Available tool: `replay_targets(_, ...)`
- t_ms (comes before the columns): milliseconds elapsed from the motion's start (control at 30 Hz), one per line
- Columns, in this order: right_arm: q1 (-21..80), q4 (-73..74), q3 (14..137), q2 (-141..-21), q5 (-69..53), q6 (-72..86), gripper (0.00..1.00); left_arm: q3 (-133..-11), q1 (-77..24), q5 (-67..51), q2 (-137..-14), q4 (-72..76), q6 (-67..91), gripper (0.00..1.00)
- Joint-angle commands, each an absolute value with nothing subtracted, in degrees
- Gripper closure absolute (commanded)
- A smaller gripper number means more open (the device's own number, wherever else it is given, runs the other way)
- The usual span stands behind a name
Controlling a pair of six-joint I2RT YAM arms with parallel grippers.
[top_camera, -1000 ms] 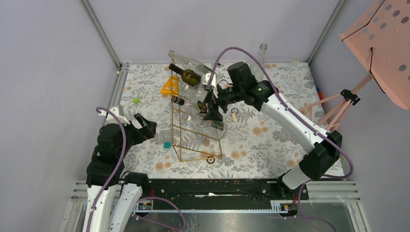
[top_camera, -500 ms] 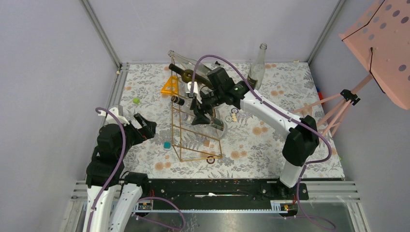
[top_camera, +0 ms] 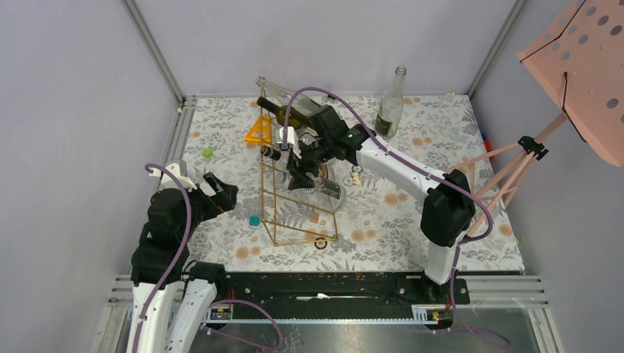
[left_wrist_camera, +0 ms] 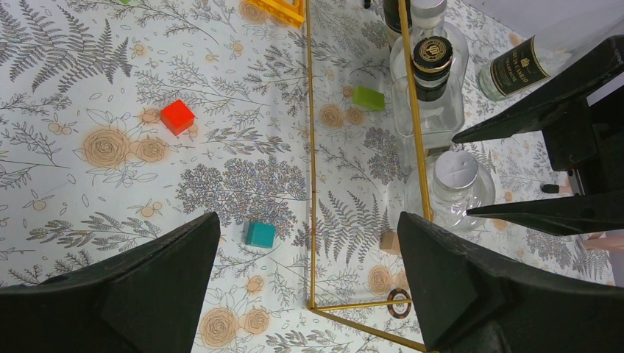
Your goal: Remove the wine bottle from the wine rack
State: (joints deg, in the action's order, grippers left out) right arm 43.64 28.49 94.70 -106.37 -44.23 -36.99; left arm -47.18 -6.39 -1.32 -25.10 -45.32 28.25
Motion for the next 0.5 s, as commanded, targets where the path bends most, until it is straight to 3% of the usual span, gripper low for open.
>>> replay_targets(0, 44.7, 23.0, 94.7, -106.9, -43.5, -34.8, 0.3, -46.8, -5.9, -1.8, -24.5, -42.0, 27.4, 0.01)
replay_targets(467, 45.2, 20.4, 90.7, -107.6, -41.7, -34.2, 0.35, -46.7, -5.9, -1.6, -23.9, -42.1, 27.5, 0.01)
